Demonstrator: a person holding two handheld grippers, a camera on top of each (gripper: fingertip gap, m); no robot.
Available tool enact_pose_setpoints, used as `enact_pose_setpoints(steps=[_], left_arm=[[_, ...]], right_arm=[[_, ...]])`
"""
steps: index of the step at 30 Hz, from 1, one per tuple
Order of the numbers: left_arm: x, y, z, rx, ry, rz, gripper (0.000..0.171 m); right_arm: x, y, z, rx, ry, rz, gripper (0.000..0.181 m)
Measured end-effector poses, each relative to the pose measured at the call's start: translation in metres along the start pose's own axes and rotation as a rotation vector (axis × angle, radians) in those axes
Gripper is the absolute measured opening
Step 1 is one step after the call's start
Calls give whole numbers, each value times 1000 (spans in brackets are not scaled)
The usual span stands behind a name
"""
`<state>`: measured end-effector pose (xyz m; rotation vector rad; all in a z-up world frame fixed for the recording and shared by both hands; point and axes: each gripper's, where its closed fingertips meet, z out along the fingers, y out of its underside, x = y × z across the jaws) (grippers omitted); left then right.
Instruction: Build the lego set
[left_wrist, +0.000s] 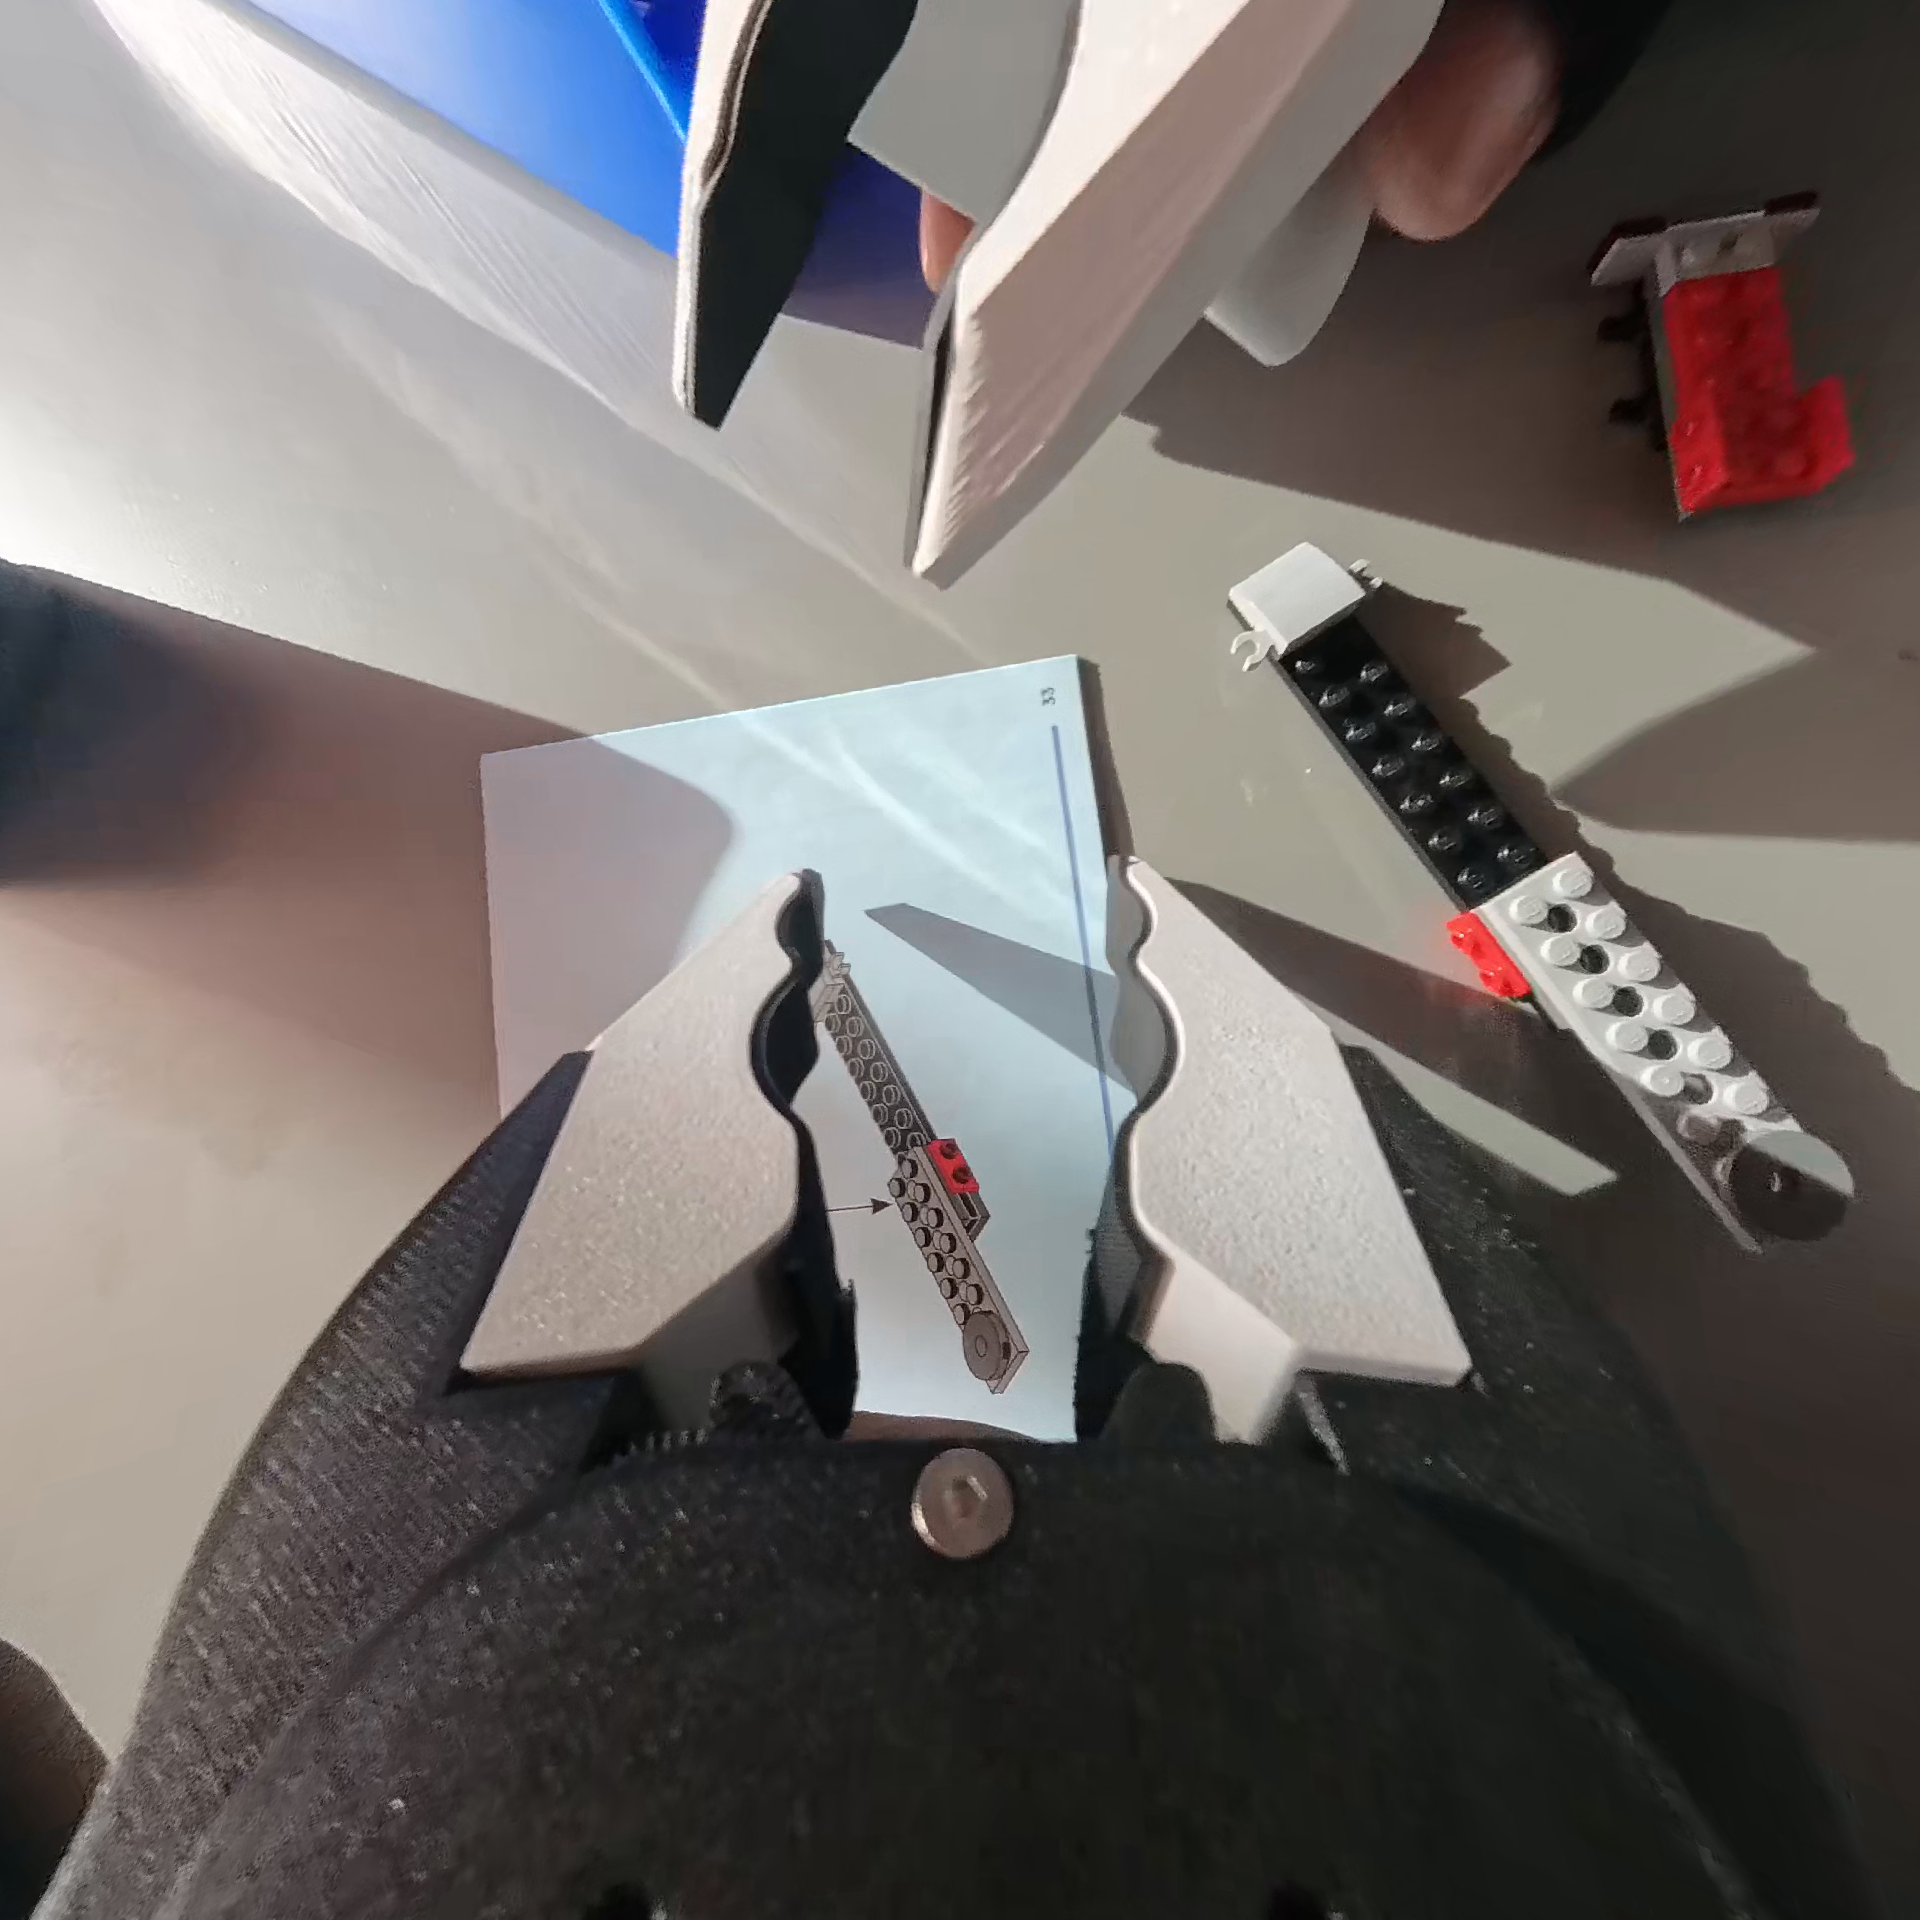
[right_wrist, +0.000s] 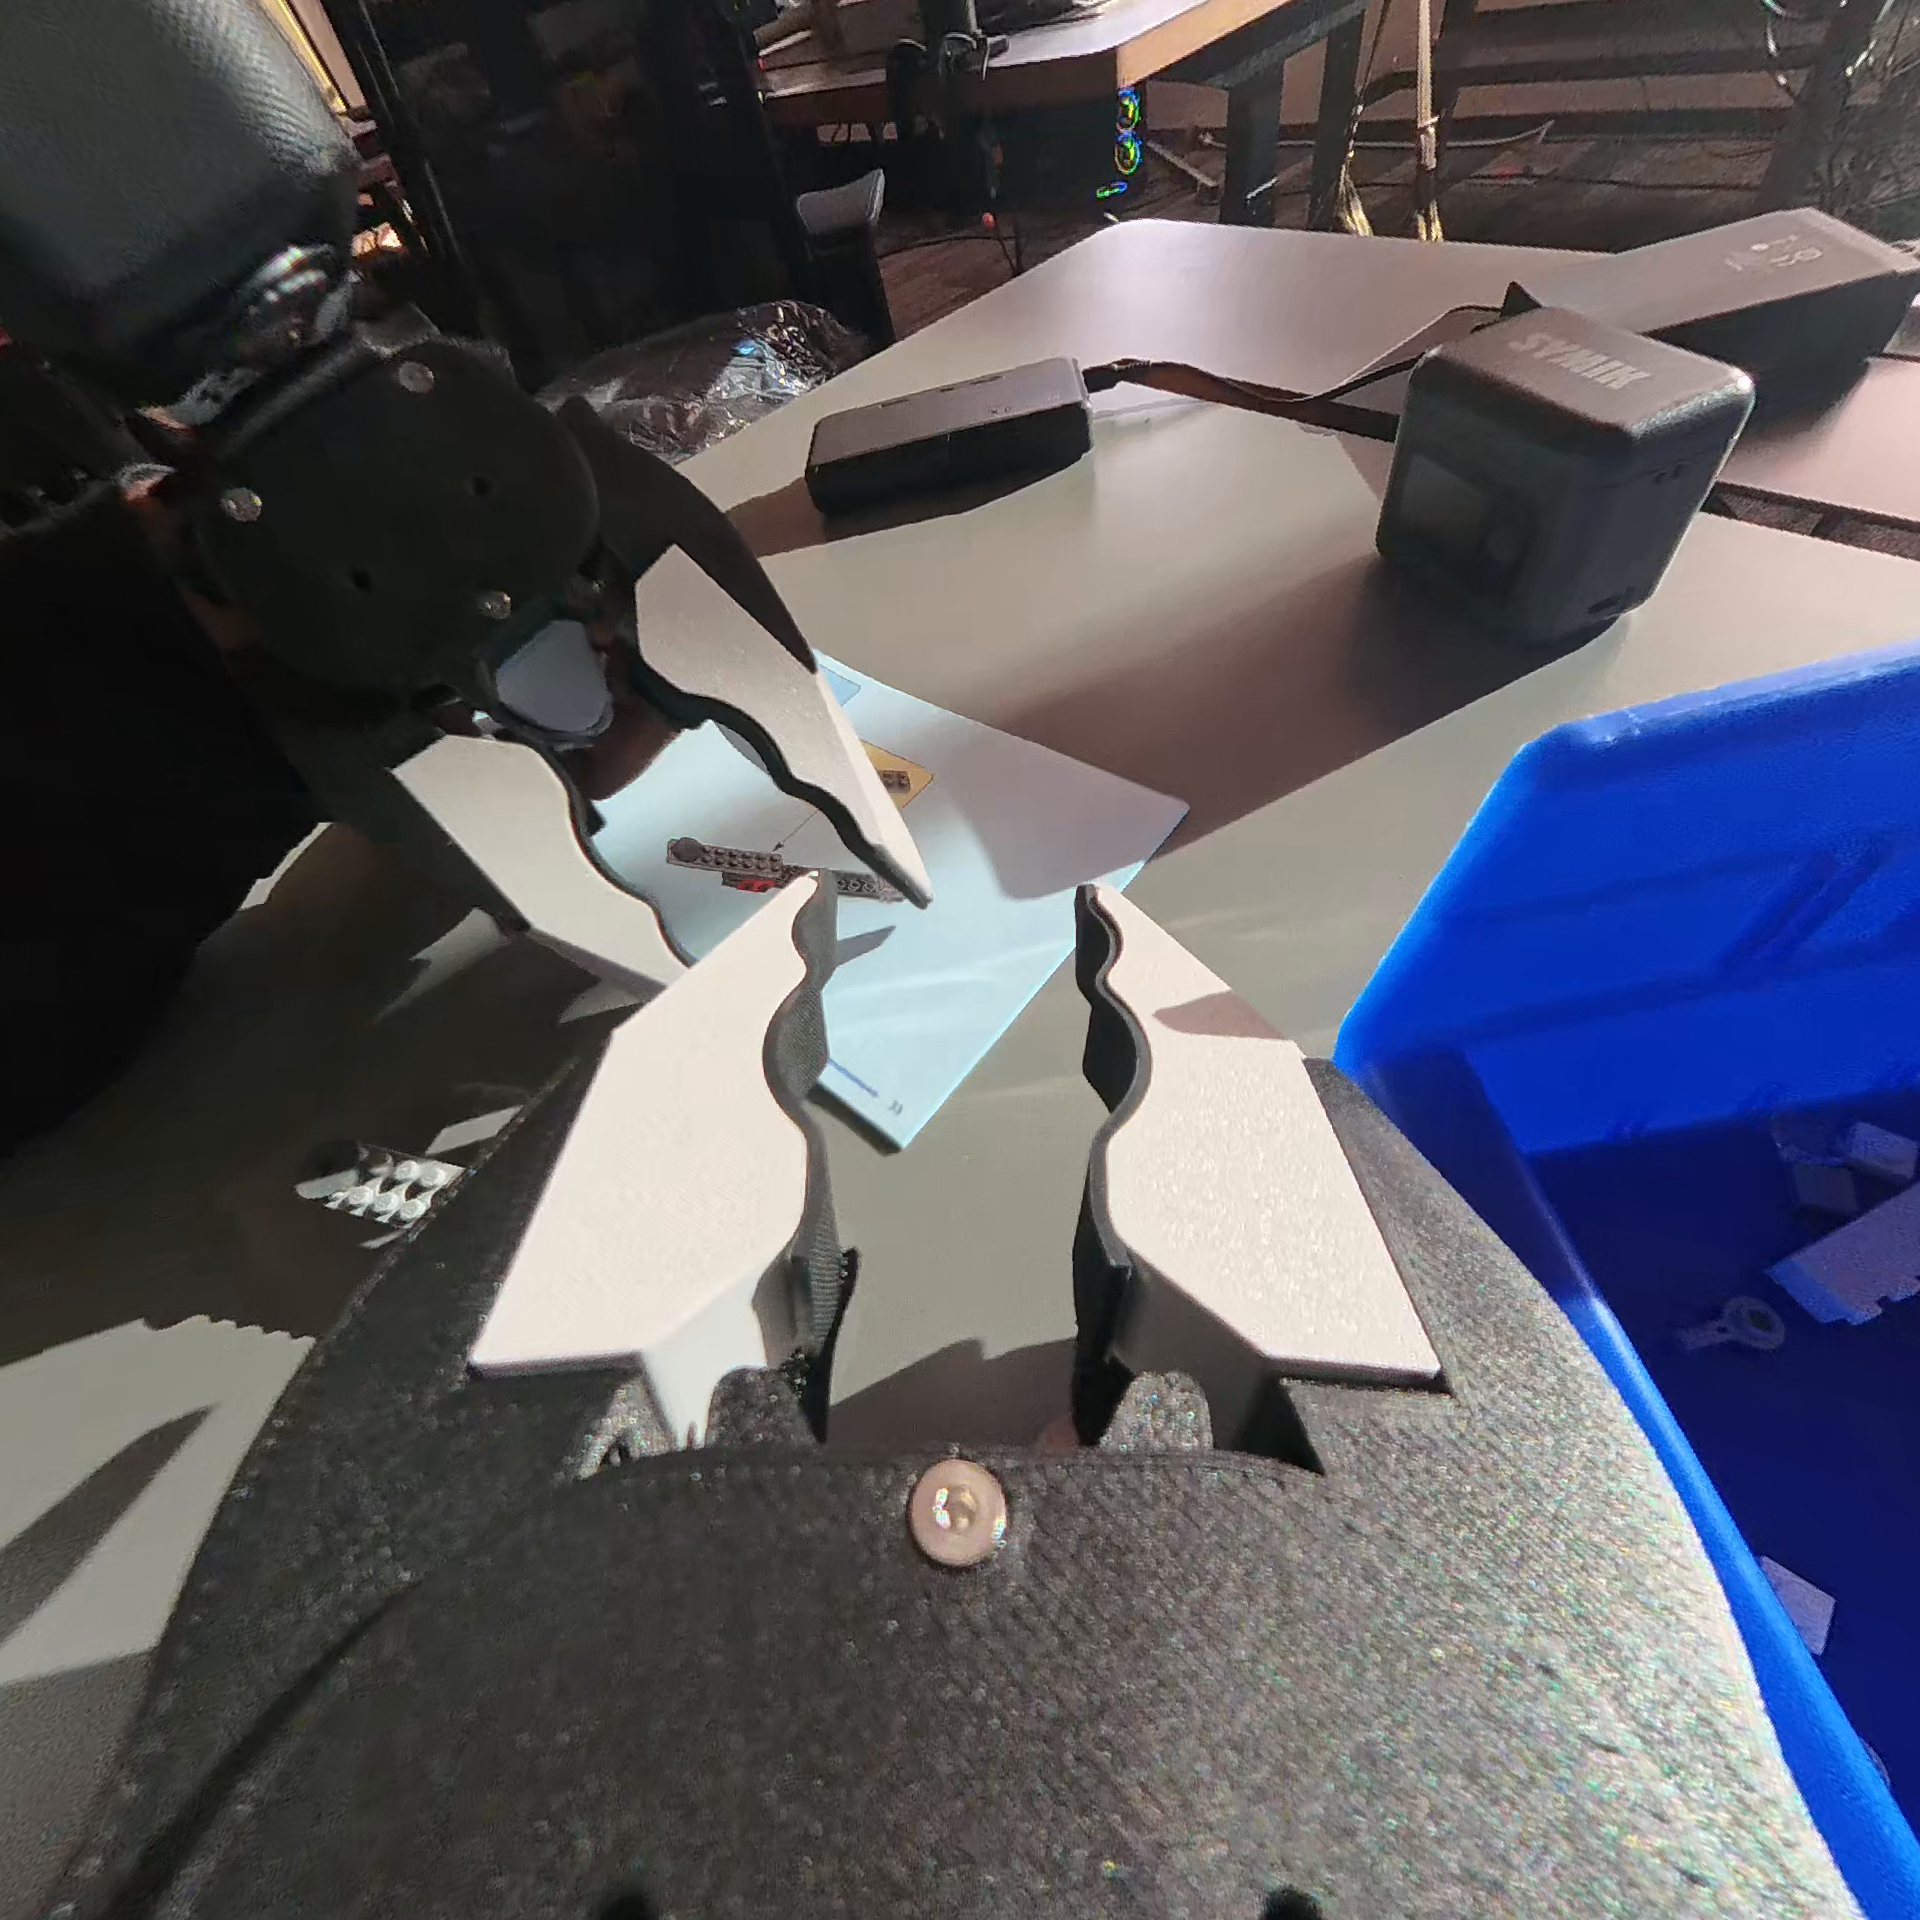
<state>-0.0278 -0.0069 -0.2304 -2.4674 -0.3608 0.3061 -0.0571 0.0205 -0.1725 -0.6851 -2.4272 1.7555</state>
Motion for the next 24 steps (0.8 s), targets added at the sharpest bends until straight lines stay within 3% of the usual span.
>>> enact_pose_setpoints(steps=[10,13,18,20,24], left_arm=[[0,0,-6,24,30,-33,24],[-1,-1,-8,35,31,-42,23],[5,-1,-3,14,31,-4,47],[3,3,0,-13,13,12,48],[0,4,-1,-12,10,0,28]], right_arm=[[0,1,0,-4,-4,7,47],[0,1,0,-5,-4,10,47],[1,1,0,-5,-5,13,47],[1,1,0,-5,-5,13,47],[1,1,0,-5,-6,16,47]])
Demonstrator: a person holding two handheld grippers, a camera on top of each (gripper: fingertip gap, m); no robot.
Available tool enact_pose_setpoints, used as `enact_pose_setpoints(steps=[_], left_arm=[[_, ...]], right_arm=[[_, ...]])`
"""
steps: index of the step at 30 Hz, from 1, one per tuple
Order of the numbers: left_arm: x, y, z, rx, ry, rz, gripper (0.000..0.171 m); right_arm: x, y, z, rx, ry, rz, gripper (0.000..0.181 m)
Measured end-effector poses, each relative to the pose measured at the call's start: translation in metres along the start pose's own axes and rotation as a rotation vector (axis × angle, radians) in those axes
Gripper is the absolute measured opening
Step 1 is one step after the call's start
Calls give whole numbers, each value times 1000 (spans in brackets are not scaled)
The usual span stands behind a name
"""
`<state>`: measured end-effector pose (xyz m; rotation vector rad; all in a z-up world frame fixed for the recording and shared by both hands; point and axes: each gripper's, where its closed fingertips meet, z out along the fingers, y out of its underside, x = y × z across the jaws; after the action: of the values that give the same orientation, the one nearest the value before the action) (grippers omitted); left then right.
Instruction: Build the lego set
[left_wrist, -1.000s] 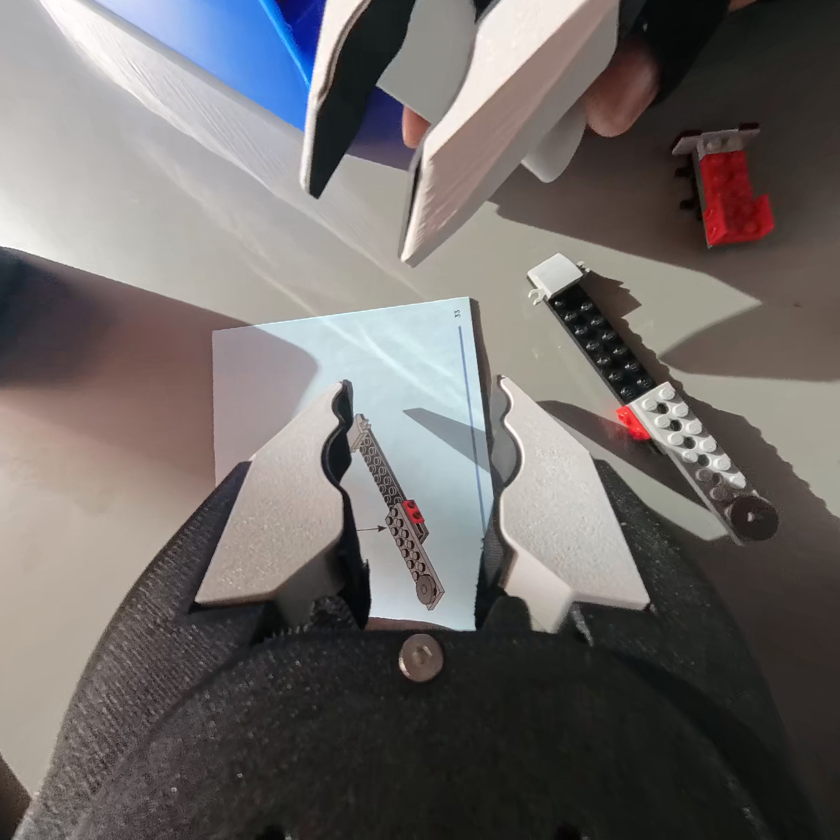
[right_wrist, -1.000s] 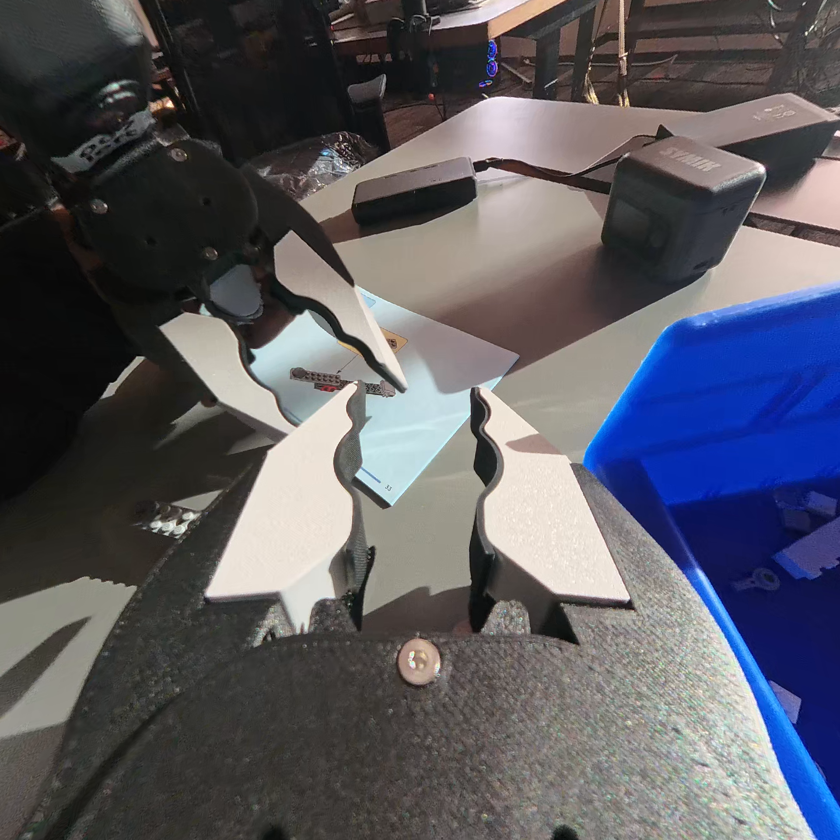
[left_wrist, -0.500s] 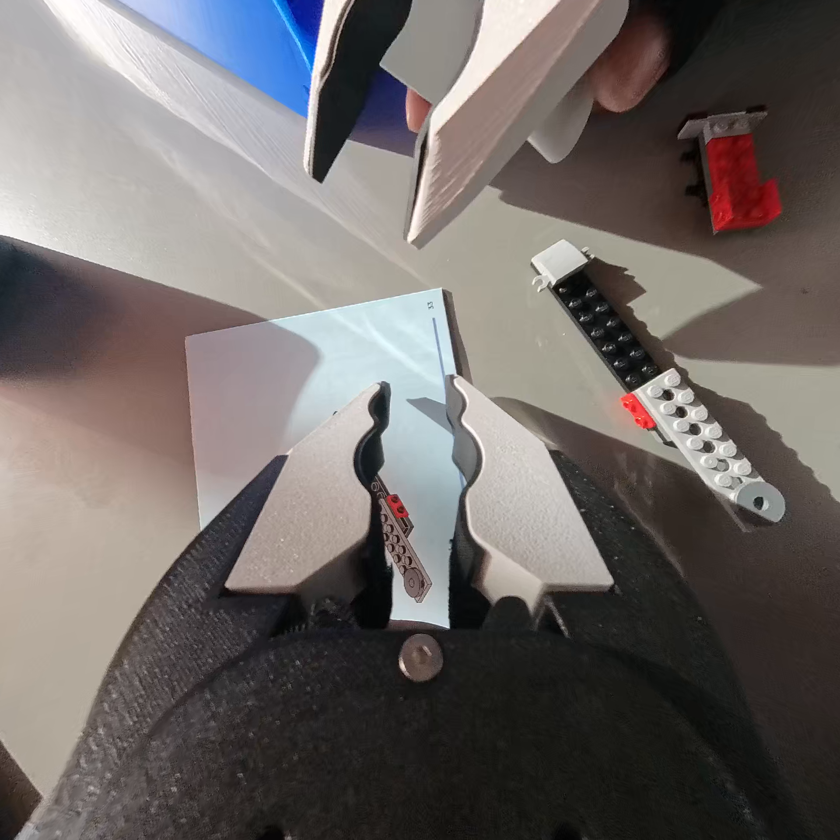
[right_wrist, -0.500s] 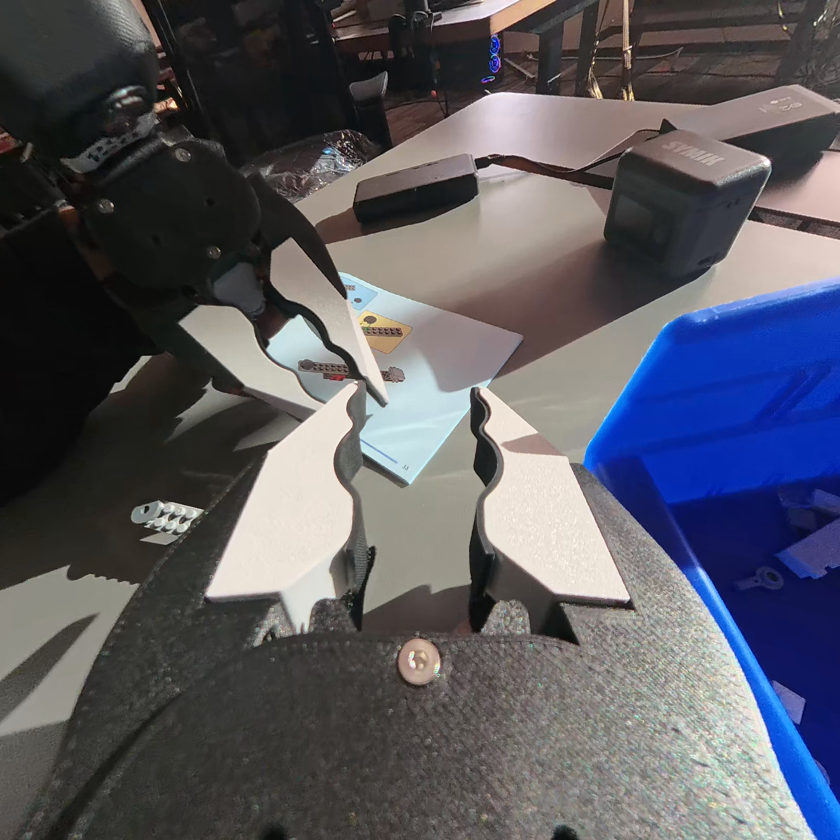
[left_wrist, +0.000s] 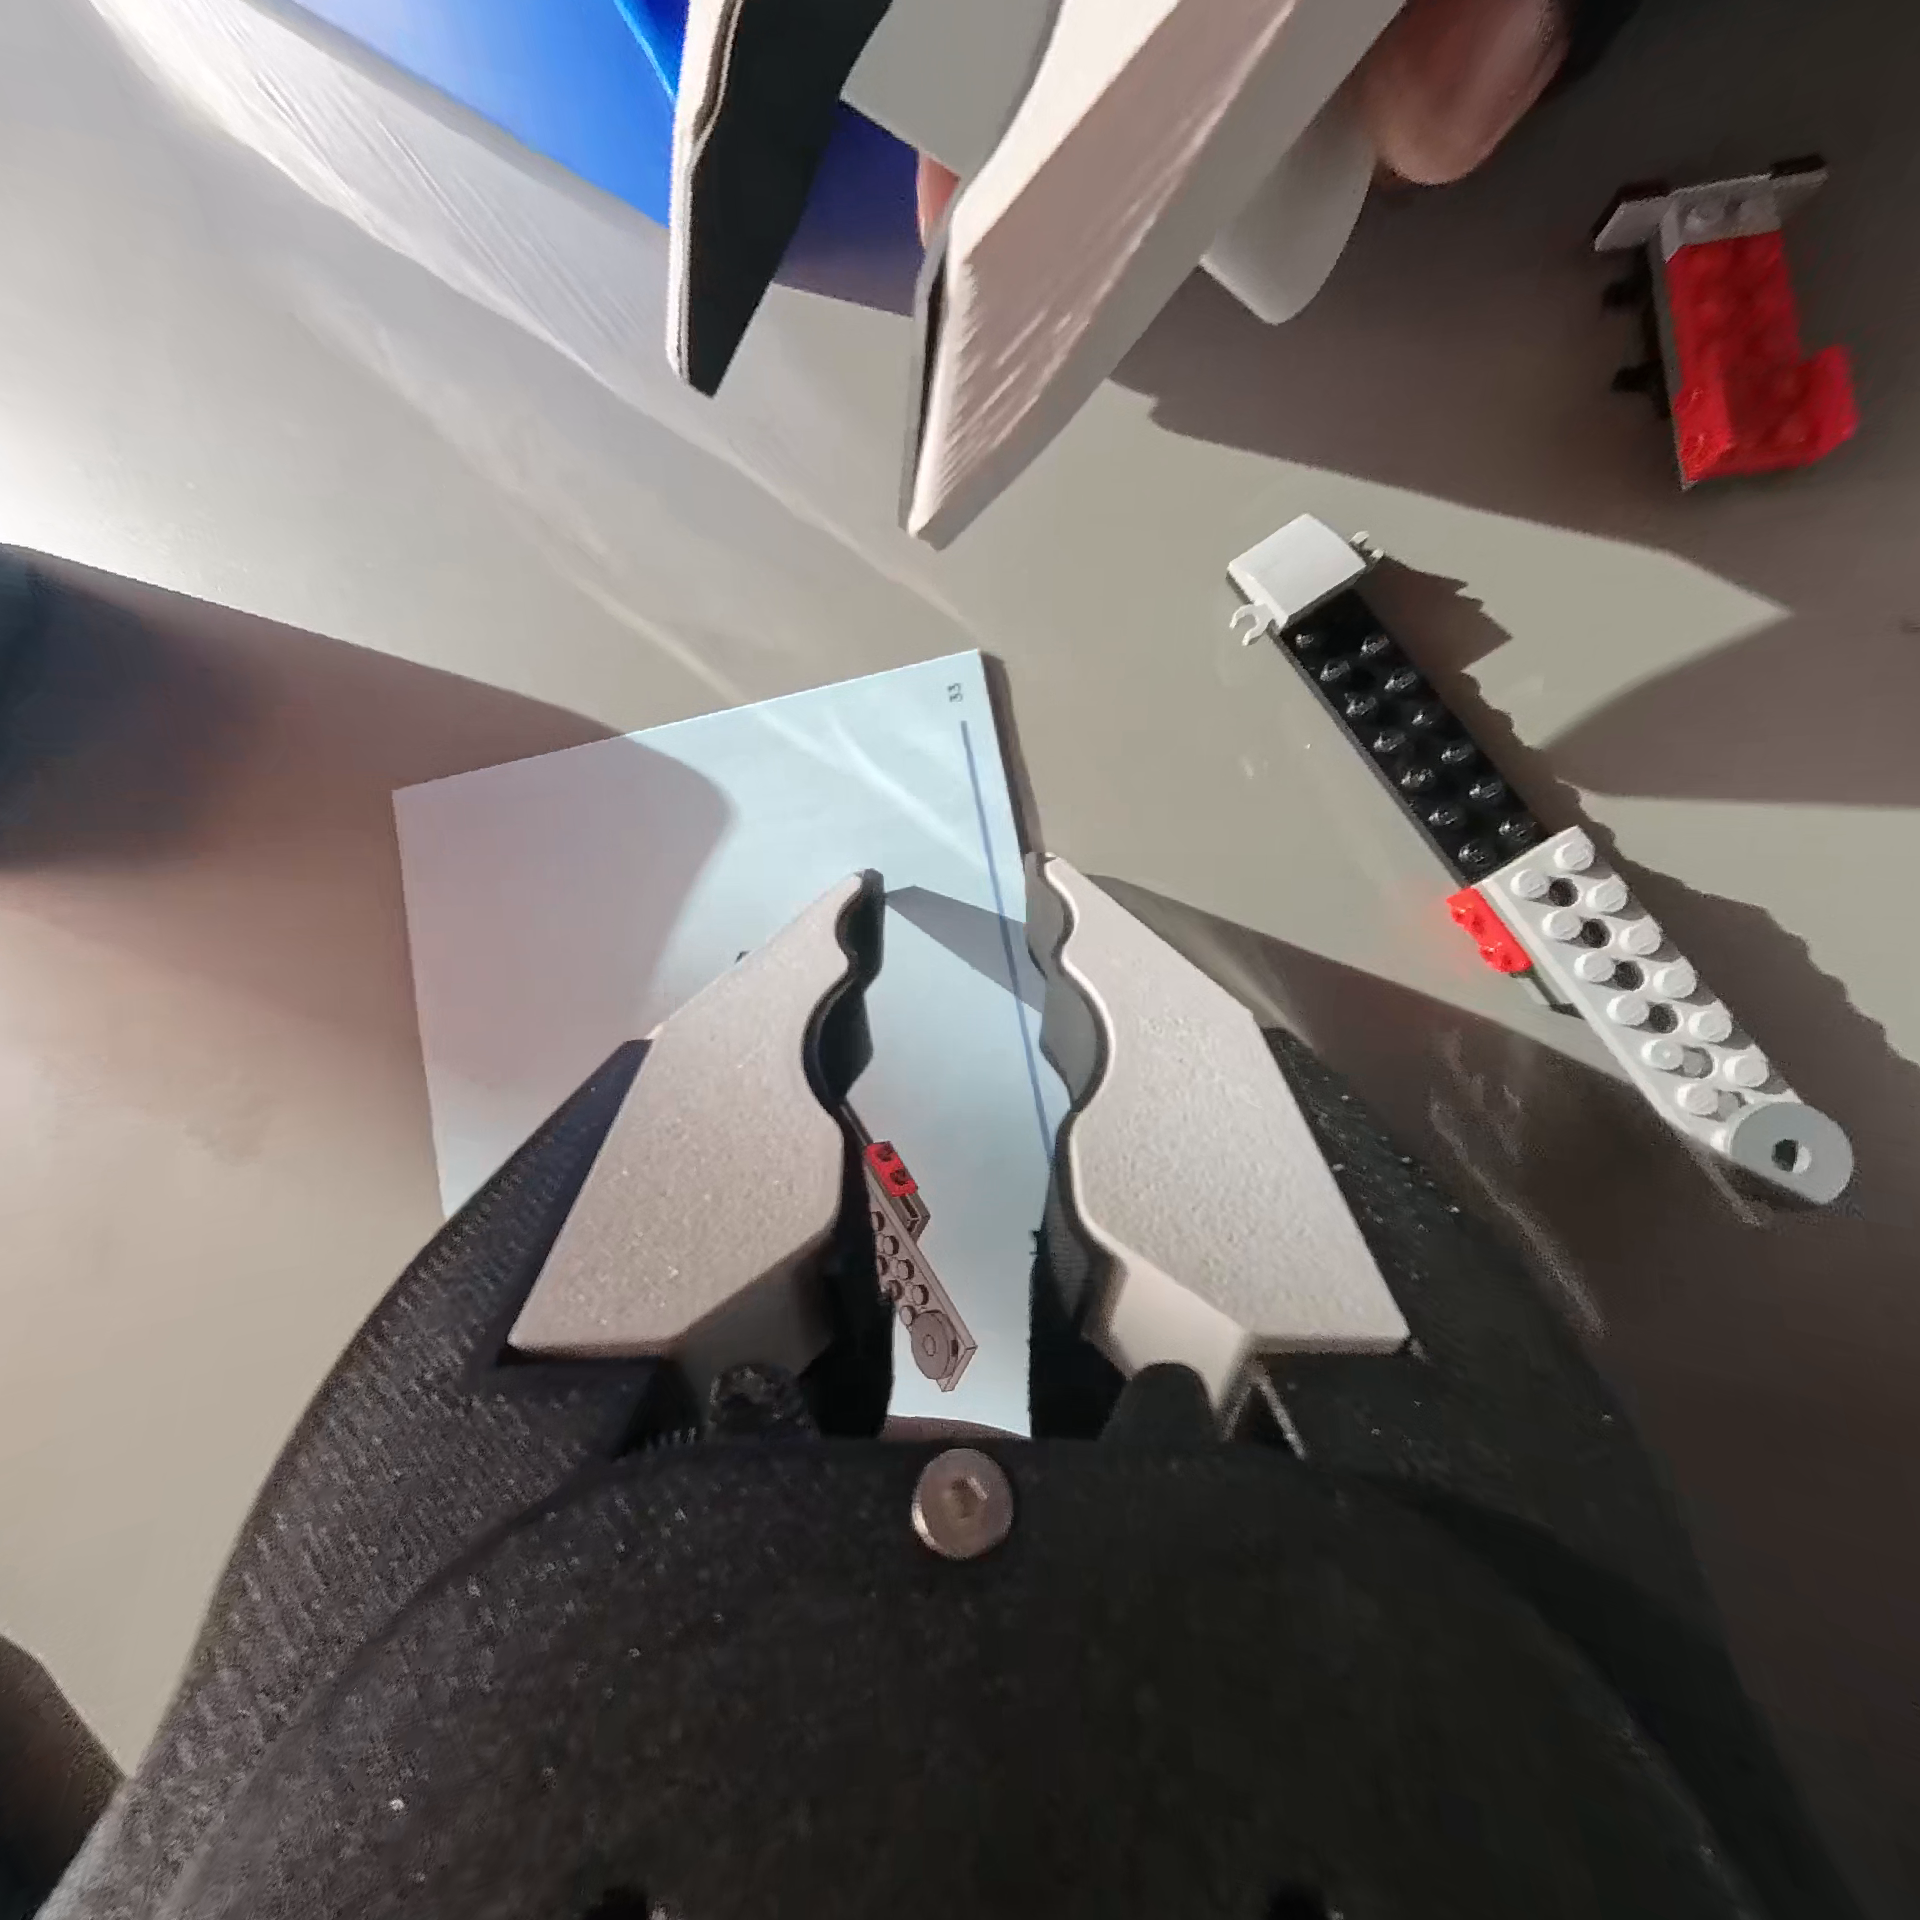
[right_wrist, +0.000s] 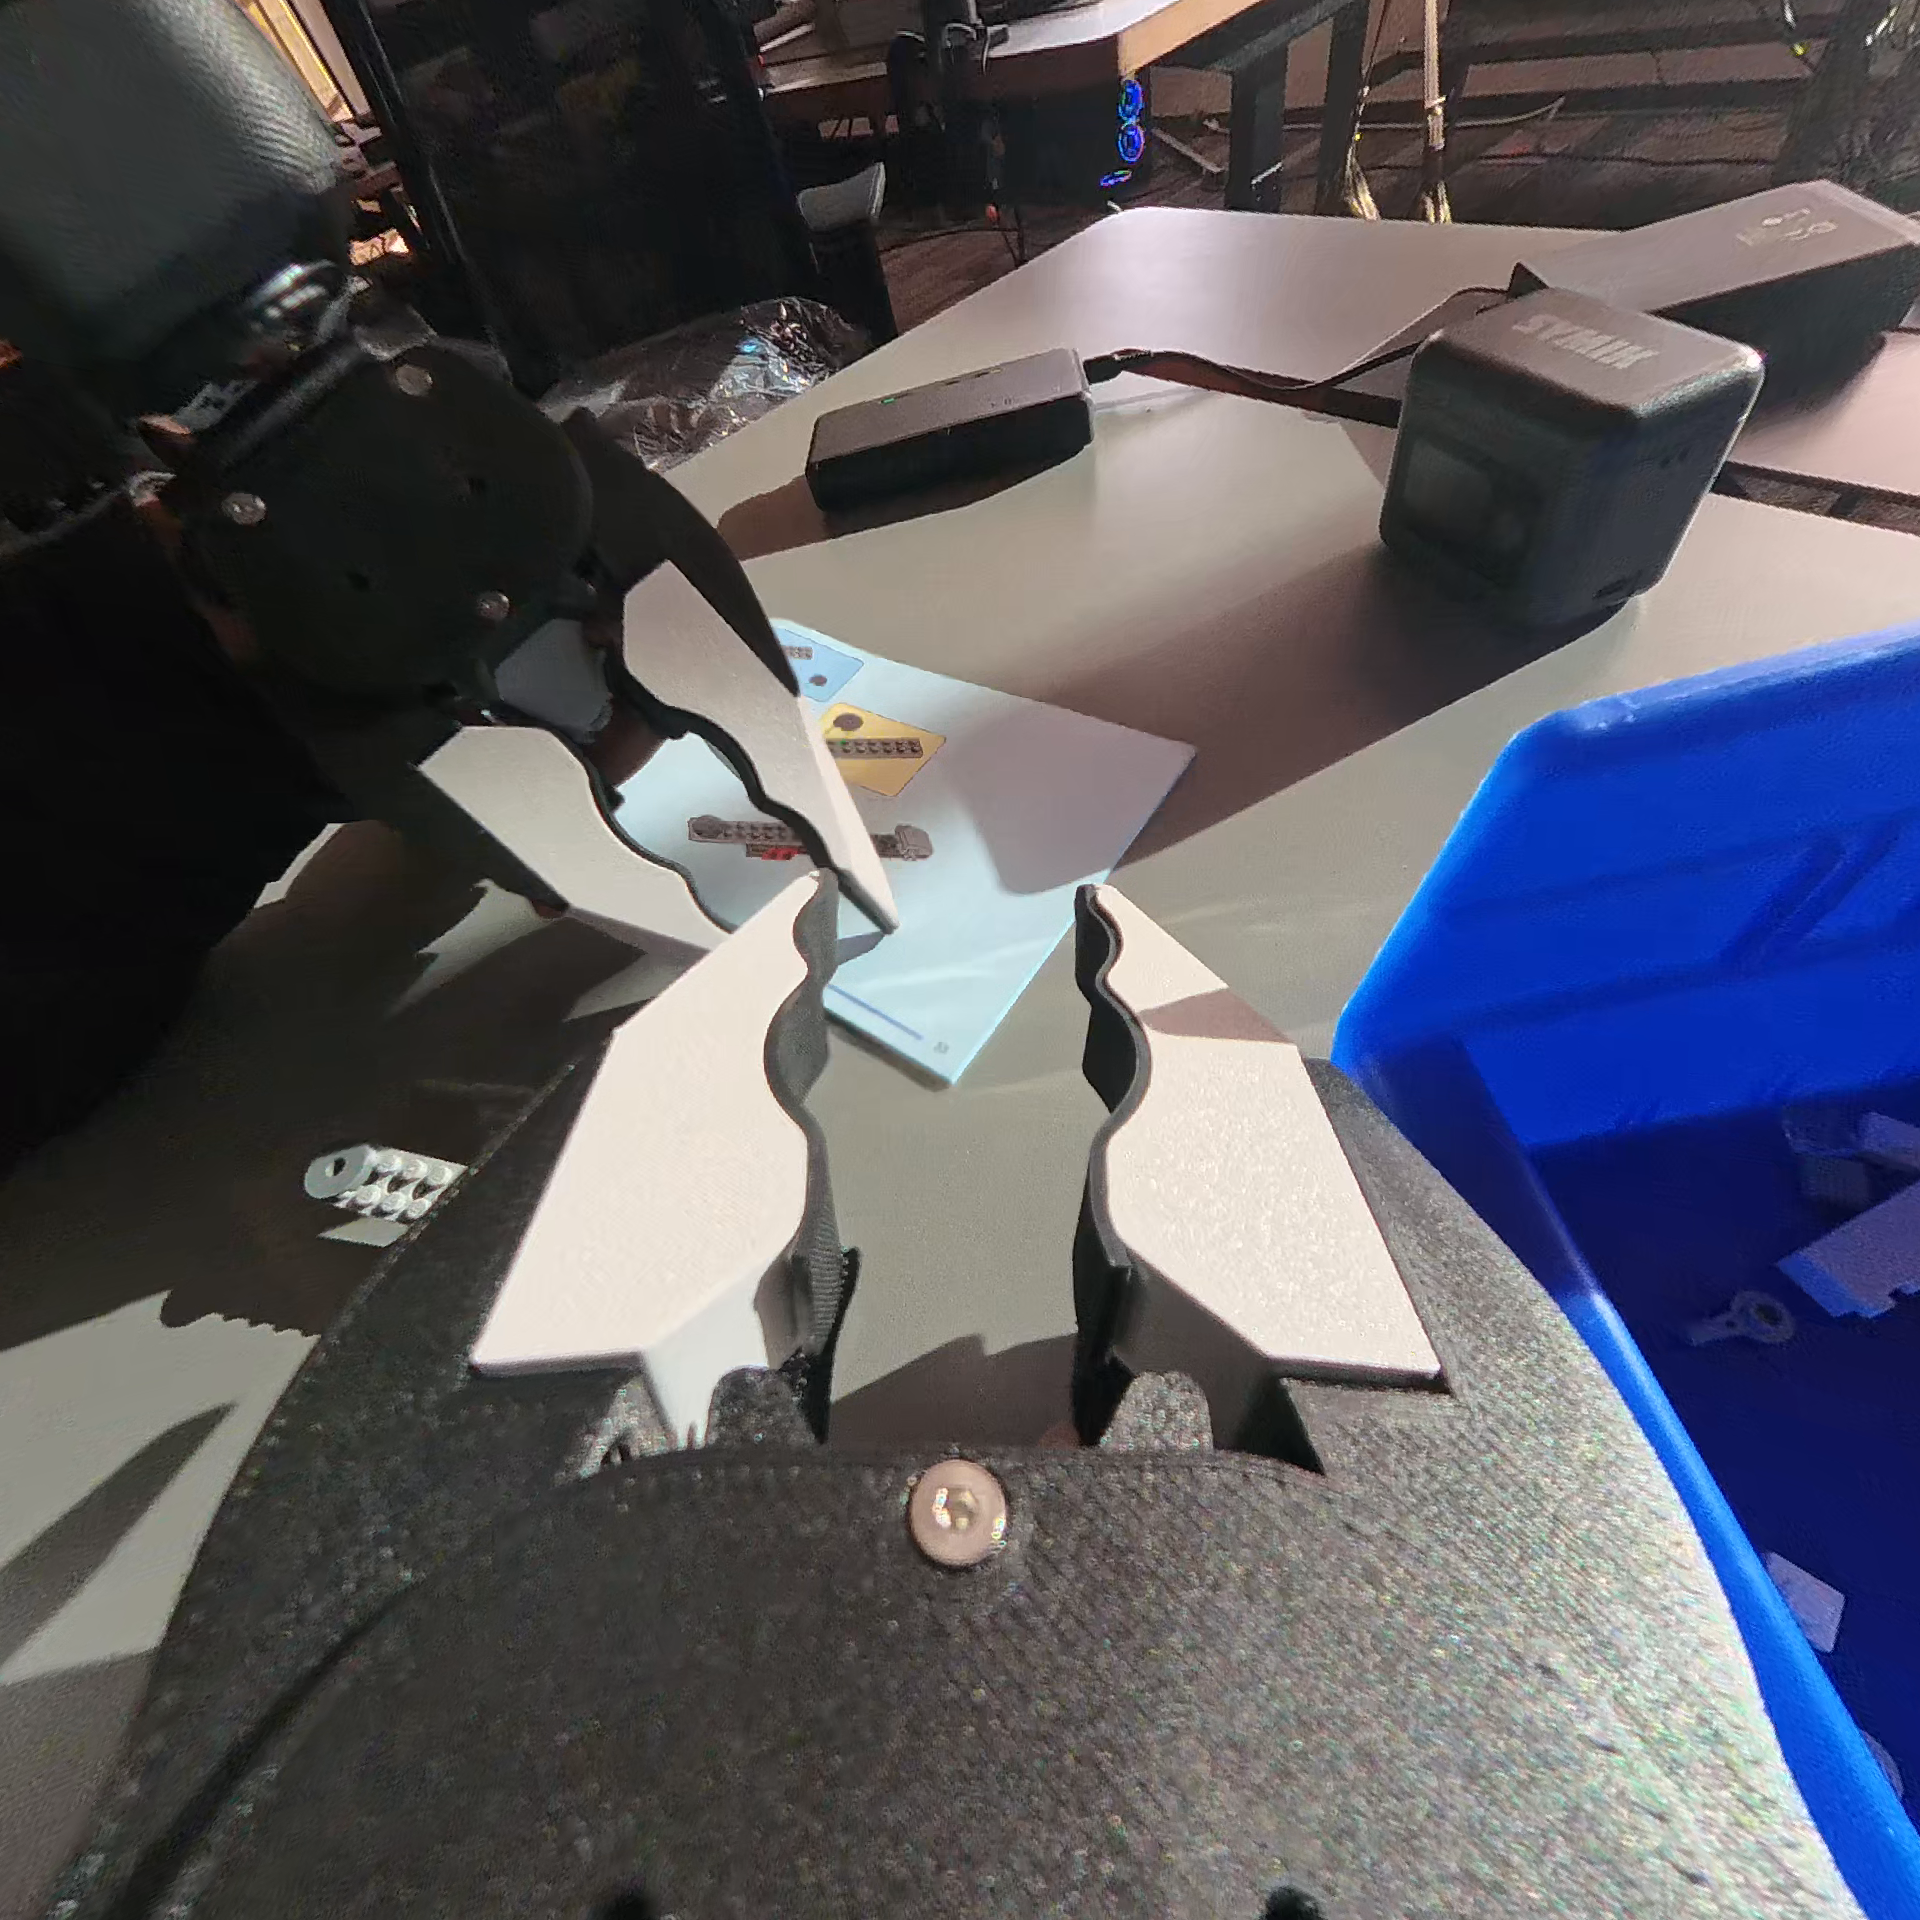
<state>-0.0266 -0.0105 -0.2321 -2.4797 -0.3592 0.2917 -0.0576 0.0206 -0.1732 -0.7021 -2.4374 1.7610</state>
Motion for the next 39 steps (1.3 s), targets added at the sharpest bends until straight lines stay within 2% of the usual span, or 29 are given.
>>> enact_pose_setpoints(steps=[5,14,20,23,29,32,35,39], left_arm=[[1,-2,-2,33,31,-34,11],[-2,-4,-7,63,34,-71,9],[-6,-7,-12,92,31,-93,8],[-6,-8,-15,102,31,-101,8],[-8,-7,-17,102,25,-108,8],[-9,-7,-17,104,24,-113,8],[-7,-6,-16,88,19,-93,14],[-6,-7,-8,54,-10,-57,40]], right_arm=[[0,0,0,0,-1,3,47],[1,5,2,-33,9,-7,47],[5,25,10,-181,120,-175,46],[2,32,16,-239,130,-235,46],[-6,21,23,-183,112,-364,46],[-10,26,25,-210,95,-392,46],[-12,28,23,-216,70,-381,46],[-9,30,17,-226,54,-336,46]])
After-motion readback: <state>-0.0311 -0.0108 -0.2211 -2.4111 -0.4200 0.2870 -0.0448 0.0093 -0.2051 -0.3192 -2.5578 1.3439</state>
